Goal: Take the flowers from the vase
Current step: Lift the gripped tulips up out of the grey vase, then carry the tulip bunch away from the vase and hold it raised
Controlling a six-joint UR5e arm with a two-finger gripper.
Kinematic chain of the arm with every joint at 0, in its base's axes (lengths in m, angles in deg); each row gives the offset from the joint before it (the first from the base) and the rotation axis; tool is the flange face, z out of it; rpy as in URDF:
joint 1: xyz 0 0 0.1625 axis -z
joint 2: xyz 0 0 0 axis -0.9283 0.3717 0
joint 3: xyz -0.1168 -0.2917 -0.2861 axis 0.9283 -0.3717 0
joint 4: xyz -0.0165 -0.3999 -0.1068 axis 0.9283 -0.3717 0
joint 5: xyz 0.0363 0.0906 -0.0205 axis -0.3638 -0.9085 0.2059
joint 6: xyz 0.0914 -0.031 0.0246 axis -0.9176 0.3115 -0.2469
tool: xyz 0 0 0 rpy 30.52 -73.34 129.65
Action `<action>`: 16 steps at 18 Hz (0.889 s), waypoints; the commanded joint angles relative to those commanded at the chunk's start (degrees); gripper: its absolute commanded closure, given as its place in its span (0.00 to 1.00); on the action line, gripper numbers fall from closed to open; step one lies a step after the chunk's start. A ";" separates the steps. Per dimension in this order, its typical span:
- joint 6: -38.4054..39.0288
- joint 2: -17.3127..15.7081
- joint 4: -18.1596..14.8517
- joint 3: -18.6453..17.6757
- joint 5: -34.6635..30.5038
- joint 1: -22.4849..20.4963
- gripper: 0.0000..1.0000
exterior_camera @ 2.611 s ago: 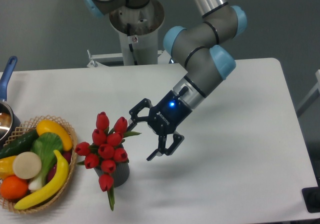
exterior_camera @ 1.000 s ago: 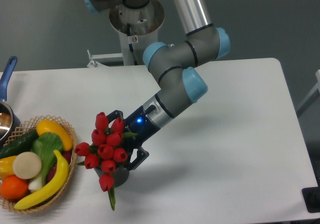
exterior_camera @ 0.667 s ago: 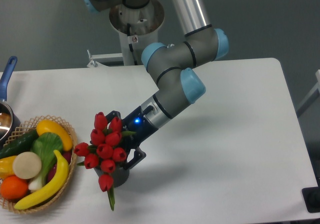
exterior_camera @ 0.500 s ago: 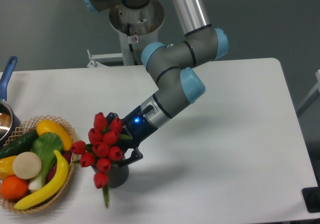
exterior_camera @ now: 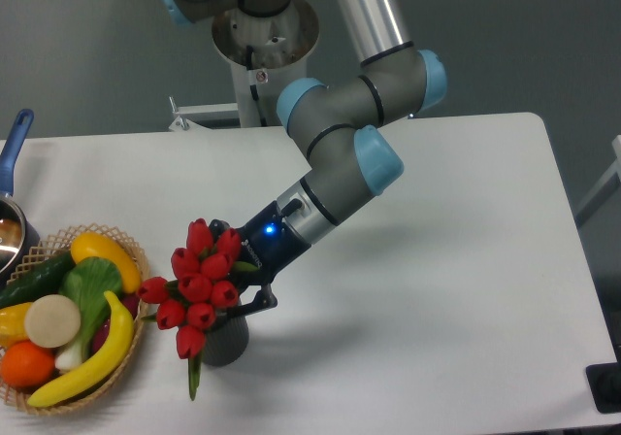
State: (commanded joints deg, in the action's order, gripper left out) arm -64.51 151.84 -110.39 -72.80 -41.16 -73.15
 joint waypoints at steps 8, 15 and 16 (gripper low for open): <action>8.71 -4.05 0.09 2.89 0.09 -0.17 0.55; 15.30 -4.93 0.00 9.22 0.09 -0.53 0.55; 16.45 -4.93 0.00 10.27 0.09 -0.61 0.55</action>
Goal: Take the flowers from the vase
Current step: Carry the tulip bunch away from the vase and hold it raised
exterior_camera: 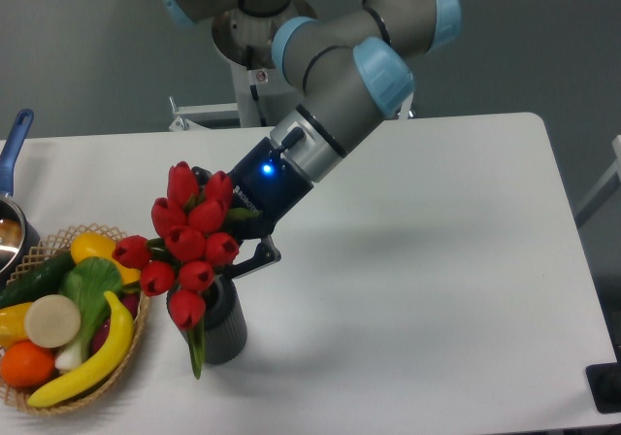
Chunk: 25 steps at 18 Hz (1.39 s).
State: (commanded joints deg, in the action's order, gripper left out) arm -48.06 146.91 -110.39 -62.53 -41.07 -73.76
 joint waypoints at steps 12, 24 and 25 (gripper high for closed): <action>6.87 -2.72 0.00 3.52 -3.94 -13.16 0.55; -5.79 -1.24 -0.09 0.98 -9.14 -22.68 0.56; -5.70 -0.97 -0.17 1.67 -9.31 -22.68 0.56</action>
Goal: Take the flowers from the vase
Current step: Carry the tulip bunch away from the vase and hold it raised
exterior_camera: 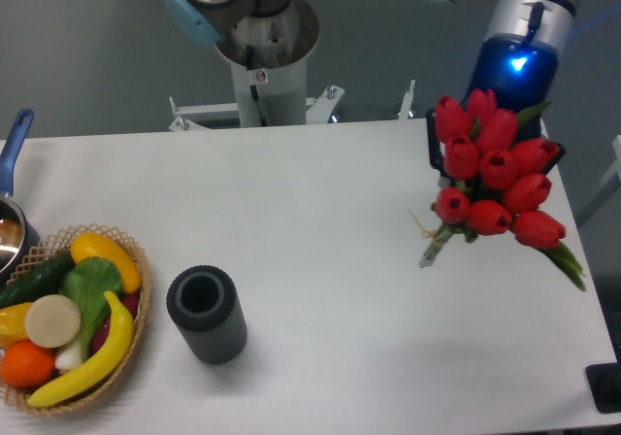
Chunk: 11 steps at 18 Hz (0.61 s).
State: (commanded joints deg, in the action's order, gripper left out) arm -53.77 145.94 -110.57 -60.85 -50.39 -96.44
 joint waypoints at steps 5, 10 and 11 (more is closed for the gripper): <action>0.00 0.44 0.00 -0.43 -0.44 -0.70 0.56; 0.09 1.06 0.26 -0.52 -0.44 -0.53 0.56; 0.09 0.97 0.18 -0.52 -0.44 -0.61 0.56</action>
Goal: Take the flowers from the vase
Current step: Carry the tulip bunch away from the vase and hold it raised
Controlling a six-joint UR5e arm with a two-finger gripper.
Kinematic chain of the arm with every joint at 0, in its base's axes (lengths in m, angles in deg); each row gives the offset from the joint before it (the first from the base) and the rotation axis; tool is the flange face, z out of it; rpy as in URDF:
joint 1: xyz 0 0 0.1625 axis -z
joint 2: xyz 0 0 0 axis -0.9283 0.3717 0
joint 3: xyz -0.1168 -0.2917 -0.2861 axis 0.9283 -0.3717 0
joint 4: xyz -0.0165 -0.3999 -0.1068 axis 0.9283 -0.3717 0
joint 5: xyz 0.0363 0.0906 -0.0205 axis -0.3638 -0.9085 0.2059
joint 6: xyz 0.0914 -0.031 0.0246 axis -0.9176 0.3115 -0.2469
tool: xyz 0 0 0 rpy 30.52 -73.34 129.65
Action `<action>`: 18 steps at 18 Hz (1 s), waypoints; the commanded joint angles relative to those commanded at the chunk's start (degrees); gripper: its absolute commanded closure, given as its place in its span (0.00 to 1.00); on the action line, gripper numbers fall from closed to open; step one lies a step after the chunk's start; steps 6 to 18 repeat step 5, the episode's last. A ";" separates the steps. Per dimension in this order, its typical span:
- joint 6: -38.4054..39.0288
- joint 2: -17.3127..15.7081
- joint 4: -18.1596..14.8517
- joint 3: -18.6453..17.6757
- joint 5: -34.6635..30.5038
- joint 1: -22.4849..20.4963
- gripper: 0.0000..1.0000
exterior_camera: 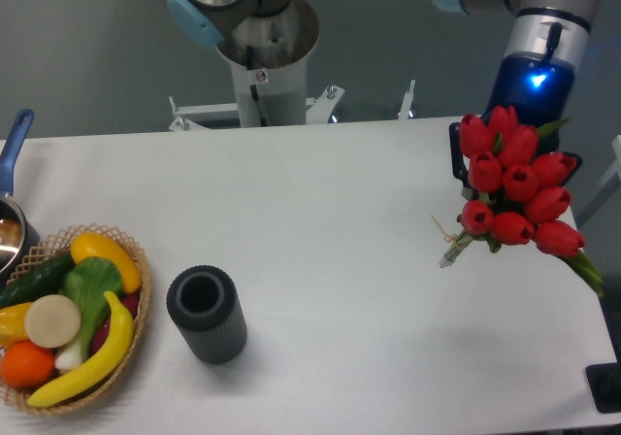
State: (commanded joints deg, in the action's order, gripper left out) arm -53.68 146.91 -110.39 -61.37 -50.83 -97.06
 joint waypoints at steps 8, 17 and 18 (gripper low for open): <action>0.00 0.09 0.09 0.17 0.00 0.09 0.56; 0.00 0.09 0.09 0.17 0.00 0.09 0.56; 0.00 0.09 0.09 0.17 0.00 0.09 0.56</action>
